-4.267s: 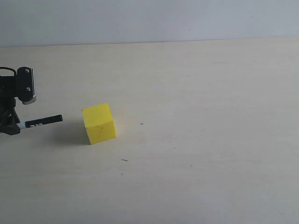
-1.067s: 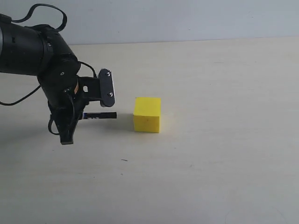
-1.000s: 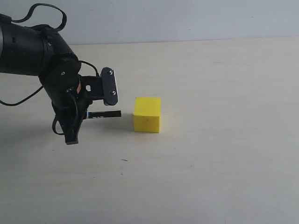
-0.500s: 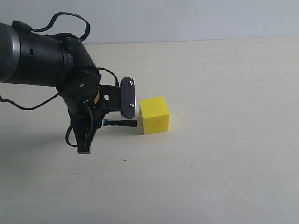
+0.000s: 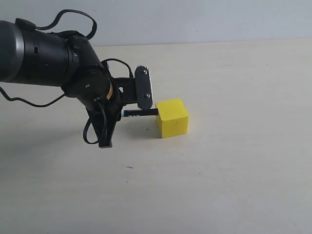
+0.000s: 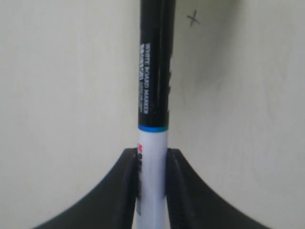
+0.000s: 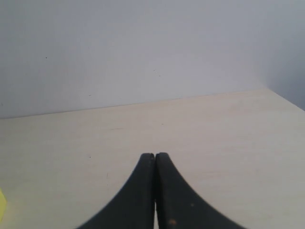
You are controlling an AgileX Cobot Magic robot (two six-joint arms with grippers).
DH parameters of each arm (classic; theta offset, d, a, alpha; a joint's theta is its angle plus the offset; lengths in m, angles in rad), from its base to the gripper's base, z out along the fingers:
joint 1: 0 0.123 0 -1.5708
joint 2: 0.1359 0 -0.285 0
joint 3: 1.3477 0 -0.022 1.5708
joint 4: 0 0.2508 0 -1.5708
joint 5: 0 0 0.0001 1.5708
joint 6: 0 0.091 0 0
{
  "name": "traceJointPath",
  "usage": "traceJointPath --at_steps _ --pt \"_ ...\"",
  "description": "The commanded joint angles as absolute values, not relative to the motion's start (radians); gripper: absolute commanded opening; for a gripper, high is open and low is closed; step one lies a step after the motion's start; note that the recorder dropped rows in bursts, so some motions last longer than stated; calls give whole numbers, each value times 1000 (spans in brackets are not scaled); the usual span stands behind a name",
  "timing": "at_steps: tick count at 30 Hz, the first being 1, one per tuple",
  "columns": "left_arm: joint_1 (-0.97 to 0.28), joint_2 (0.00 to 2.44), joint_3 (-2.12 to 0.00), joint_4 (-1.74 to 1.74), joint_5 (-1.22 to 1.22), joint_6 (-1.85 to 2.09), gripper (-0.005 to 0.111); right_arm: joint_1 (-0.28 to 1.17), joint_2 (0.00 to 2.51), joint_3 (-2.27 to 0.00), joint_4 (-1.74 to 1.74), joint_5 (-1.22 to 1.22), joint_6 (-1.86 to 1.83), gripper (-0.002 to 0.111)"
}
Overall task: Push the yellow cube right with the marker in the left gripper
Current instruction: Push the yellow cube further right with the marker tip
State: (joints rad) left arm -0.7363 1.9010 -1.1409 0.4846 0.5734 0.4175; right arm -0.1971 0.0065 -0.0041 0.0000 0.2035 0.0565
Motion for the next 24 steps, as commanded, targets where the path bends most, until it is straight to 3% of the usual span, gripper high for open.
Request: traceJointPath --at_steps 1,8,15,24 --pt "-728 1903 -1166 513 638 385 0 -205 0 0 0 198 55 0" --pt "-719 1911 -1166 548 697 381 0 -205 0 0 0 198 55 0" --pt "-719 2003 -1166 563 505 307 0 -205 0 0 0 198 55 0" --pt "-719 2014 -1202 577 584 257 0 -205 0 0 0 198 55 0"
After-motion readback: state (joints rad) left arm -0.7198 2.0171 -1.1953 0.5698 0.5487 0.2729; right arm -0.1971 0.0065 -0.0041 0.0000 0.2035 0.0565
